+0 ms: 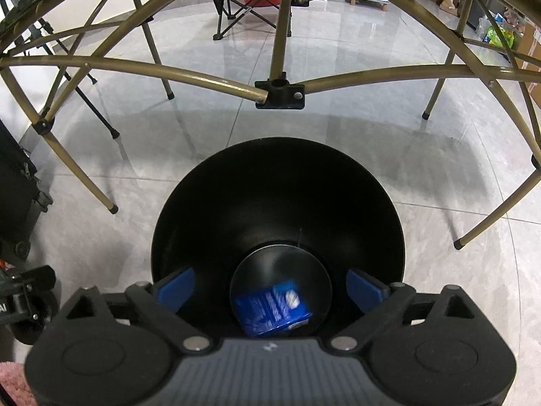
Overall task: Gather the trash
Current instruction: 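Move the right gripper over the bin and release the tissue pack, then move both tools back to the table and grasp the pink scrunchie with left gripper, then grasp the white-and-yellow plush toy with the right gripper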
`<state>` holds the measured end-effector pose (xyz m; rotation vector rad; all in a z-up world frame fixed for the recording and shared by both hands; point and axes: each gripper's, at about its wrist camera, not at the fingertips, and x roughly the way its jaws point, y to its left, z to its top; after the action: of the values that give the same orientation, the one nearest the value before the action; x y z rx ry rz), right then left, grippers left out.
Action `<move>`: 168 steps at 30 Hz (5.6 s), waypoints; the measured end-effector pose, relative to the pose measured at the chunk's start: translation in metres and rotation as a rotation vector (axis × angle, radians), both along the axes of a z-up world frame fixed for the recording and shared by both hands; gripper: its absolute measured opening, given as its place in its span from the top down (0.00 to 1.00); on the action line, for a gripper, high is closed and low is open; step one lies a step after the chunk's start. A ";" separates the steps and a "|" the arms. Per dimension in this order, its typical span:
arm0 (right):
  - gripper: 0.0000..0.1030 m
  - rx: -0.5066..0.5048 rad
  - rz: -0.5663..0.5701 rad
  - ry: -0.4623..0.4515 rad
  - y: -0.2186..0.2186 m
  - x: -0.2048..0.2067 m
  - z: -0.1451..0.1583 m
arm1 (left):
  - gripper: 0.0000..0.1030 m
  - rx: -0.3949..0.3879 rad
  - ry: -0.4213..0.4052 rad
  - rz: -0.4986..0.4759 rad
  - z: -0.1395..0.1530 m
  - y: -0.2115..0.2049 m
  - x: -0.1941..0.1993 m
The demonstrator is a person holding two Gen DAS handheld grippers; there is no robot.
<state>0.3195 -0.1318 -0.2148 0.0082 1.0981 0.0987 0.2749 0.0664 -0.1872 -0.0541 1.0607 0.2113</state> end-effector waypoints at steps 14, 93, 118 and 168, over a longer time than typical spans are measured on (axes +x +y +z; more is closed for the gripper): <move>0.00 -0.012 -0.001 0.001 0.000 -0.001 -0.001 | 0.00 -0.003 -0.005 -0.002 0.000 0.001 -0.001; 0.00 -0.025 -0.139 -0.766 -0.190 0.046 0.173 | 0.00 -0.039 -0.514 -0.201 0.159 -0.208 0.128; 0.00 0.073 -0.168 -0.772 -0.176 0.055 0.177 | 0.66 -0.075 -0.562 -0.192 0.165 -0.178 0.123; 0.47 -0.024 -0.373 -0.640 -0.162 0.122 0.155 | 0.66 -0.029 -0.597 -0.124 0.172 -0.129 0.108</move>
<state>0.4415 -0.2941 -0.0598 0.1501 0.4446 -0.2359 0.3825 -0.0627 -0.0151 -0.0718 0.4702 0.0586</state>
